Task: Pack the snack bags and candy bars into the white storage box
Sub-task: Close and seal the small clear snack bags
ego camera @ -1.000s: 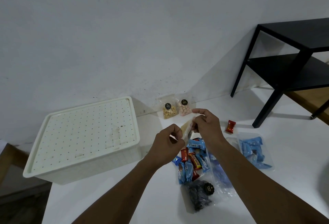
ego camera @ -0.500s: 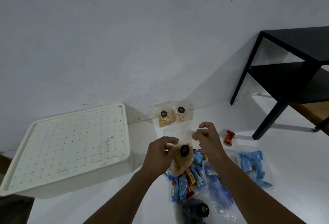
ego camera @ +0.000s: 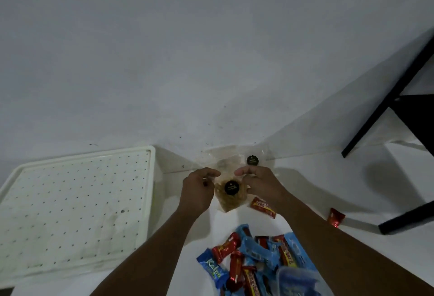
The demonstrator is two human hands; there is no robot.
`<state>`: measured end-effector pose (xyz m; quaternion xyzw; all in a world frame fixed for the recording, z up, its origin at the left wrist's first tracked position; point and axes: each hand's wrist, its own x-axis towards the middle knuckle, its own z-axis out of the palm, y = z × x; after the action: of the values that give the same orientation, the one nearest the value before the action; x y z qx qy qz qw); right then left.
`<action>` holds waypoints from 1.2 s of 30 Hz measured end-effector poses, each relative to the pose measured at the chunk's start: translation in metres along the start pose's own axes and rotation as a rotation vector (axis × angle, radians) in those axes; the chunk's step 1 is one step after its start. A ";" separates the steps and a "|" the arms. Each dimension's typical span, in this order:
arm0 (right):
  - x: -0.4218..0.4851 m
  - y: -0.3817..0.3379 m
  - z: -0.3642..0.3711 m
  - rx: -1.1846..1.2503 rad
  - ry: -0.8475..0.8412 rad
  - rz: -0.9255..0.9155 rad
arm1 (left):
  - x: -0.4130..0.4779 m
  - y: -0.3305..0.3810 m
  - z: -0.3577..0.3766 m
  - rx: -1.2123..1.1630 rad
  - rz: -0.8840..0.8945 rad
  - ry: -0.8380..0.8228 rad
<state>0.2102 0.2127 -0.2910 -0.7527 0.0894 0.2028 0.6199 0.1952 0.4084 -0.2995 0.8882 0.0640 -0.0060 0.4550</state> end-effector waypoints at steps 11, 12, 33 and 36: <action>0.051 0.026 0.005 -0.098 0.088 0.035 | 0.031 -0.035 0.027 0.103 -0.110 -0.033; 0.043 0.026 0.003 -0.097 0.111 0.033 | 0.026 -0.034 0.025 0.106 -0.107 -0.043; -0.264 0.152 0.018 -0.493 0.484 0.306 | -0.235 -0.024 0.063 0.197 0.093 -0.826; -0.289 0.175 0.025 -0.463 0.487 0.452 | -0.250 -0.029 0.068 0.198 0.111 -0.797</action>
<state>-0.1224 0.1654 -0.3314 -0.8598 0.3488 0.1647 0.3345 -0.0534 0.3435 -0.3458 0.8580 -0.1659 -0.3309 0.3562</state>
